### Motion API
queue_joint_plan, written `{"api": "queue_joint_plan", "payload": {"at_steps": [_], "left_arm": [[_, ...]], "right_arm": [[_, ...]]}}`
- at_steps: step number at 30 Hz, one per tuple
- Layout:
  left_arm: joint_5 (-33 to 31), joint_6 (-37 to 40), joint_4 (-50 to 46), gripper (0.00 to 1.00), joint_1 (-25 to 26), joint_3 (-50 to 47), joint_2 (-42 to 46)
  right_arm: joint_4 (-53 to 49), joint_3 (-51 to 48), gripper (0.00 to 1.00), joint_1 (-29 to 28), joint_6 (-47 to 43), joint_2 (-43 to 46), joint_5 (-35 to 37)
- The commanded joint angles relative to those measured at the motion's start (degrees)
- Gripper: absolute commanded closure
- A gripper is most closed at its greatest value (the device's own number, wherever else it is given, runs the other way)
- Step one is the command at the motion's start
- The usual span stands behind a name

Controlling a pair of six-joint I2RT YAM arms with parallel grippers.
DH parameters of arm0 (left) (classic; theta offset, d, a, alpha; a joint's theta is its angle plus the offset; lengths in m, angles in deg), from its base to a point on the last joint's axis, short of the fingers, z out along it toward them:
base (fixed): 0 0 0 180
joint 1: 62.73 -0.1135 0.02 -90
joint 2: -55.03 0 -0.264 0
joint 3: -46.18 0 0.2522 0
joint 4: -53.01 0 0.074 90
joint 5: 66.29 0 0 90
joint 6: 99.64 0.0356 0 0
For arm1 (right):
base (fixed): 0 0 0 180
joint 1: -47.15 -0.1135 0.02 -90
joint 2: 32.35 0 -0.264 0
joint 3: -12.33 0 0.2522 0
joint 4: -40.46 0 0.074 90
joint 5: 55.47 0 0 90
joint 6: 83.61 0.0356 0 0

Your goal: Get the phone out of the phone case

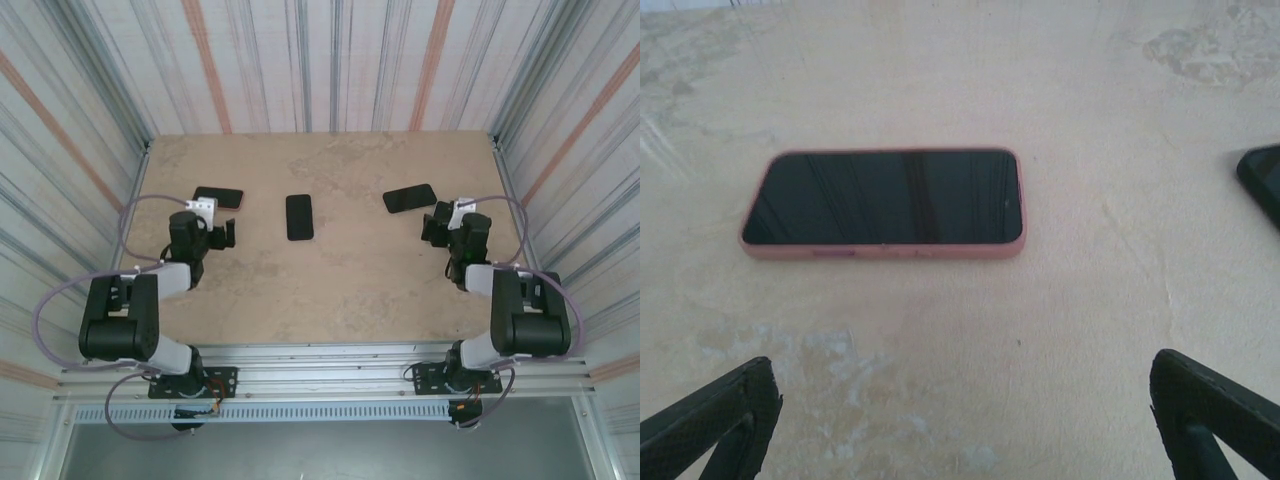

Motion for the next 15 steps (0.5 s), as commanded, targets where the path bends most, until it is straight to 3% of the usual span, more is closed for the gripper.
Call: {"api": "queue_joint_plan", "payload": {"at_steps": [1, 7, 11, 15], "left_arm": [[-0.8, -1.7, -13.0, 0.01, 0.9, 7.9, 5.4], [-1.0, -17.3, -30.4, 0.01, 1.7, 23.2, 2.7], [-4.6, -23.4, -33.0, 0.01, 4.3, 28.9, -2.1], [-9.2, -33.7, -43.9, 0.01, 4.5, 38.9, -8.7]], "right_arm": [[-7.9, 2.5, 0.01, 0.4, 0.8, 5.5, -3.3], [-17.2, 7.7, 0.01, -2.3, 2.6, 10.9, -5.9], [-25.0, 13.3, 0.01, -5.6, 5.9, 11.4, -5.3], [-32.4, 19.2, 0.01, -10.5, 5.9, 10.1, -4.3]]}}
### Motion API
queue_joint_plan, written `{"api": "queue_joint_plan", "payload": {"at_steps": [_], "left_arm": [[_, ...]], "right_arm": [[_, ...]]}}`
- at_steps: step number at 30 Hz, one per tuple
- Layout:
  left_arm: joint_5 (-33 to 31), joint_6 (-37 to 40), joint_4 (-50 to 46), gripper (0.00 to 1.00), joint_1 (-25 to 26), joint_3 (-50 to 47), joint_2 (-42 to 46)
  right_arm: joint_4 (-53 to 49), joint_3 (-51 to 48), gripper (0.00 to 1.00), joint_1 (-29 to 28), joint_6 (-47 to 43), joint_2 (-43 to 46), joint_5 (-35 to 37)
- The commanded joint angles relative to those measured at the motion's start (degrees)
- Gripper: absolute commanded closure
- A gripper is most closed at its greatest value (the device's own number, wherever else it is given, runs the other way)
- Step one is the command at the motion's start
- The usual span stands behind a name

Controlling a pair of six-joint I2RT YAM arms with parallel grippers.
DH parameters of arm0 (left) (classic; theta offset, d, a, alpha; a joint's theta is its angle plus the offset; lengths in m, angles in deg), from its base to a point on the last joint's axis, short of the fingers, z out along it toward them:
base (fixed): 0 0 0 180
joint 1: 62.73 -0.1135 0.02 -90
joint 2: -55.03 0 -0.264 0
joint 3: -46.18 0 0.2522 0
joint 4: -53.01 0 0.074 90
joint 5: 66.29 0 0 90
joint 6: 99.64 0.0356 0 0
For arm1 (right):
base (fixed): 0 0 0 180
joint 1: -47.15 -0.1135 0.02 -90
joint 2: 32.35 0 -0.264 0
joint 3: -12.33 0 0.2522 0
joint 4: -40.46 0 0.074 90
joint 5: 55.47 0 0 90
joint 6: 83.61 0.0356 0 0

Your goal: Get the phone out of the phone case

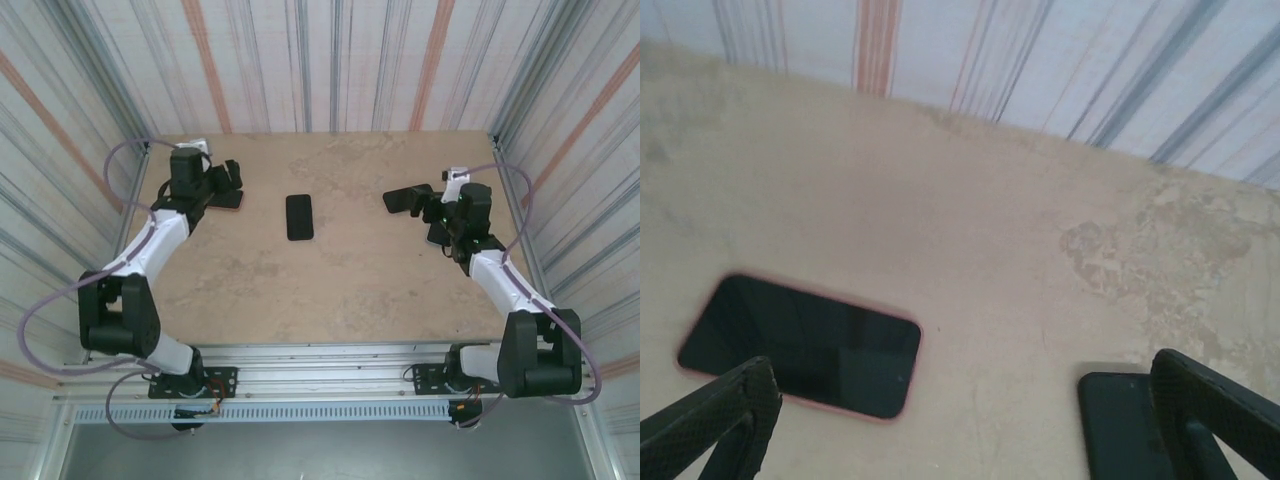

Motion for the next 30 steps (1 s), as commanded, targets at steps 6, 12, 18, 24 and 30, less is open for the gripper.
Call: {"api": "queue_joint_plan", "payload": {"at_steps": [6, 12, 18, 24, 30], "left_arm": [[-7.3, -22.9, -21.6, 0.01, -0.2, 14.9, -11.3], [-11.2, -35.6, -35.6, 0.01, 0.0, 25.7, -19.7], [-11.2, -45.5, -46.7, 0.01, -0.1, 34.4, -28.0], [-10.4, -49.0, -50.5, 0.01, -0.5, 41.1, -35.2], [-9.2, -54.7, -57.5, 0.01, -1.9, 47.6, -41.8]], "right_arm": [[-18.4, 13.2, 0.01, -7.9, 0.8, -5.6, -1.3], [-23.4, 20.9, 0.01, -12.4, 0.1, -12.2, -4.1], [-25.1, 25.2, 0.01, -15.2, 0.0, -16.2, -5.5], [-25.7, 27.0, 0.01, -16.5, 0.3, -17.8, -5.7], [-26.7, 27.4, 0.01, -17.0, 2.1, -18.3, -7.3]]}}
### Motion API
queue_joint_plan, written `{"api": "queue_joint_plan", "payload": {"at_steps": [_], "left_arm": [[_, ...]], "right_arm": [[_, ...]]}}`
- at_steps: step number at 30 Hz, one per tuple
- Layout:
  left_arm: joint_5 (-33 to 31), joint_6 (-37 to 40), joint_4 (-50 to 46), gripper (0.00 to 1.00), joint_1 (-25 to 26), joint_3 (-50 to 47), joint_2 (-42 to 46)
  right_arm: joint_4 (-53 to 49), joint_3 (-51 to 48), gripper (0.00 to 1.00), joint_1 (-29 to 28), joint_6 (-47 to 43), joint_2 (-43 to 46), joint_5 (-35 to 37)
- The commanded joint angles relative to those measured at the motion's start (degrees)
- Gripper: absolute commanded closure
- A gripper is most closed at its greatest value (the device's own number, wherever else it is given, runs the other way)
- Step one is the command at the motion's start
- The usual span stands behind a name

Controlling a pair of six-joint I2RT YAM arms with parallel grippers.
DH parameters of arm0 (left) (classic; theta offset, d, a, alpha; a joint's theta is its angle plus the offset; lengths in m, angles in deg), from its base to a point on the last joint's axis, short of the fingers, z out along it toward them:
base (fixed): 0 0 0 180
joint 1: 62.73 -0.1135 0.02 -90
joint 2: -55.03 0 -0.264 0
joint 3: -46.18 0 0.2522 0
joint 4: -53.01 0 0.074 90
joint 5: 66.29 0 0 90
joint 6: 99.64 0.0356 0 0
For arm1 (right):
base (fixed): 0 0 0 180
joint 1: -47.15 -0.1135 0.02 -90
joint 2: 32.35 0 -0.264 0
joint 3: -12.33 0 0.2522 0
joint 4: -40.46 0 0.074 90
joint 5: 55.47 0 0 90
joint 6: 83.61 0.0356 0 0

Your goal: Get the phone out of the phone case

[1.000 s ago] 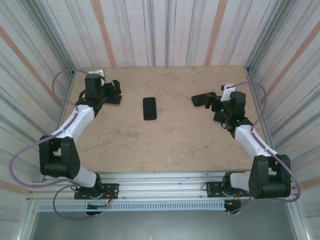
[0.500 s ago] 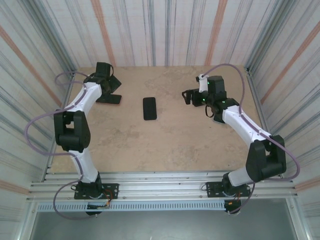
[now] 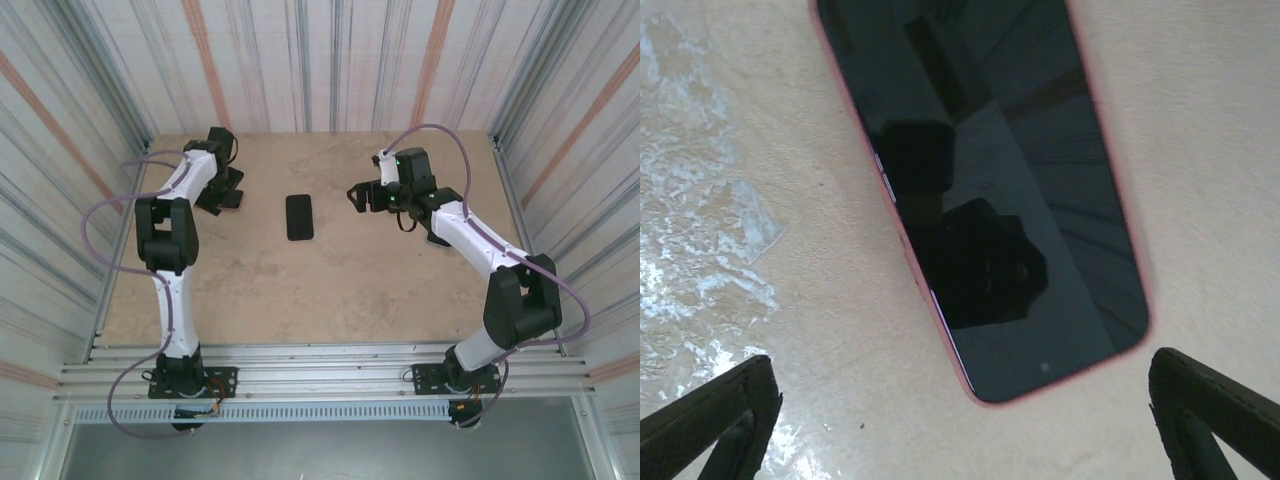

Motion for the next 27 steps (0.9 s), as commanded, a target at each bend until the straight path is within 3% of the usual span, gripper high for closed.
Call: {"api": "queue_joint_plan", "payload": {"at_steps": [1, 16, 27], "left_arm": [[-0.4, -5.3, -6.6, 0.01, -1.4, 3.2, -2.2], [3.5, -5.3, -9.7, 0.01, -3.1, 17.5, -12.7], [2.3, -3.9, -14.1, 0.01, -4.3, 23.6, -16.8]], "right_arm": [[-2.2, 1.8, 0.01, -0.5, 1.9, -0.9, -1.8], [-4.0, 2.9, 0.01, -0.5, 2.9, -3.1, -3.0], [-4.0, 2.9, 0.01, 0.4, 4.4, -3.9, -4.5]]}}
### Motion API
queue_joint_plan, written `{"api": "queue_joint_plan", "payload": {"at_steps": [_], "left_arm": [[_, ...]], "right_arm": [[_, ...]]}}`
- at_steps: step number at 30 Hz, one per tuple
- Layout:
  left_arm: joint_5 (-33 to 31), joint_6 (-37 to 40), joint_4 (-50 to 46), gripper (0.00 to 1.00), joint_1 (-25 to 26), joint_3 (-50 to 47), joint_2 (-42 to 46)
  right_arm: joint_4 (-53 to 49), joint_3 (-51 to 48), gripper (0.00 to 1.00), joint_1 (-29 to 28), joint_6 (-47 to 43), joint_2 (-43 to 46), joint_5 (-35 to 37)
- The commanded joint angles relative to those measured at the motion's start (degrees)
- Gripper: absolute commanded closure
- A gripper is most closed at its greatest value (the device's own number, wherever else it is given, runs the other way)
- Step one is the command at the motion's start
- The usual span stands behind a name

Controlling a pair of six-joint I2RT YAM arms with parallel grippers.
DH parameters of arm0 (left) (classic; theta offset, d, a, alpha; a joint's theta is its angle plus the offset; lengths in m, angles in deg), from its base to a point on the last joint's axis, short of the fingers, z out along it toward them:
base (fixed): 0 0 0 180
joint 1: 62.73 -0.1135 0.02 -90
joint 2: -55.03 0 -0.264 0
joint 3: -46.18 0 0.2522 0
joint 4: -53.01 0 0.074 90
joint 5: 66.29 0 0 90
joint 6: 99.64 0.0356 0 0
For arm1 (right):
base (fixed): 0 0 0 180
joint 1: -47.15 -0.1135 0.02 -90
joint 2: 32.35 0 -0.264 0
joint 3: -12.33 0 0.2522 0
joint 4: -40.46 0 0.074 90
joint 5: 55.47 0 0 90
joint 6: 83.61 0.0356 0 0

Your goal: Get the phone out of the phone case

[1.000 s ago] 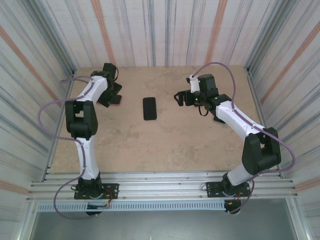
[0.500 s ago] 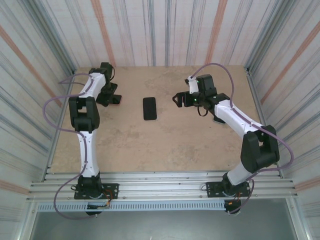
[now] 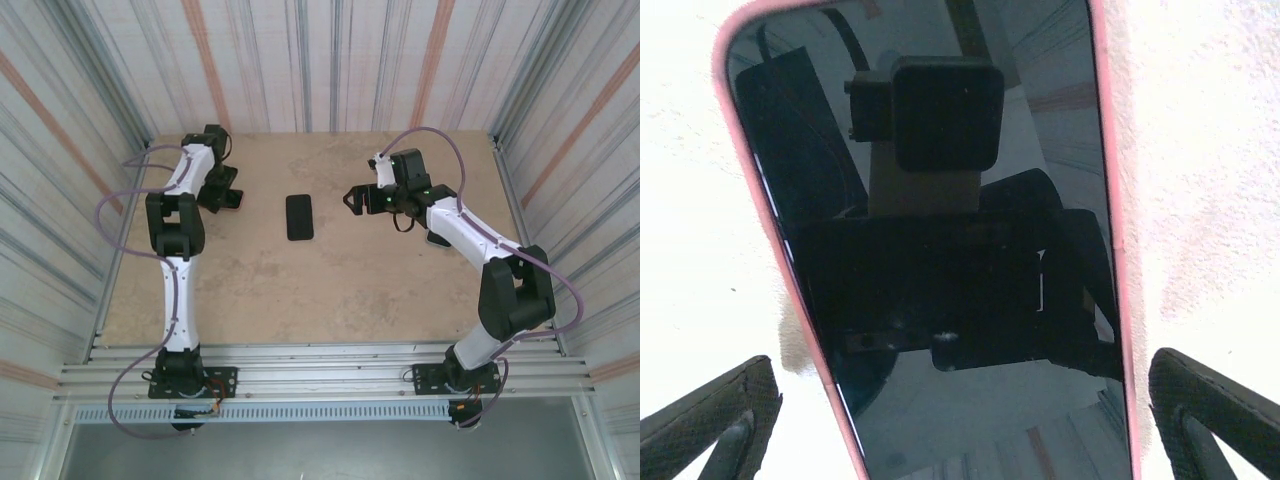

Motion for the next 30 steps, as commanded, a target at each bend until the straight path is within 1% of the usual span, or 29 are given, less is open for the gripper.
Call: {"api": "queue_joint_plan", "payload": {"at_steps": [1, 5, 10, 14, 19, 21, 23, 27, 30], "left_arm": [[-0.6, 0.0, -5.3, 0.01, -1.0, 3.6, -2.1], [-0.2, 1.2, -8.8, 0.01, -1.2, 7.8, -4.7], [1.4, 1.3, -8.3, 0.01, -1.2, 8.5, -5.9], [1.4, 1.8, -8.2, 0.01, -1.2, 9.1, -6.5], [2.1, 2.1, -10.3, 0.06, -1.0, 9.2, -6.5], [1.2, 1.7, -11.8, 0.08, -0.9, 8.2, -5.8], [1.1, 1.2, -11.7, 0.13, -0.9, 5.7, -4.3], [1.4, 1.9, -9.0, 0.14, -1.6, -0.4, -1.5], [1.8, 3.7, -8.1, 0.15, -2.5, -1.7, -1.3]], "right_arm": [[-1.0, 1.3, 0.01, 0.4, 1.6, -0.8, -1.4], [-1.1, 1.3, 0.01, 0.5, 2.0, -0.9, -1.9], [-1.3, 1.4, 0.01, 0.6, 2.7, -0.9, -2.6], [-2.0, 1.3, 0.01, 0.6, 2.9, -0.4, -3.2], [-2.6, 0.9, 0.01, 0.9, 3.2, 0.4, -4.2], [-2.7, 0.6, 0.01, 1.1, 3.3, 0.8, -4.6], [-2.7, 0.4, 0.01, 1.2, 3.5, 0.8, -5.0], [-1.1, -0.8, 0.01, 1.3, 5.1, 1.2, -5.6], [-0.4, -1.4, 0.01, 1.3, 6.0, 1.3, -5.8]]}}
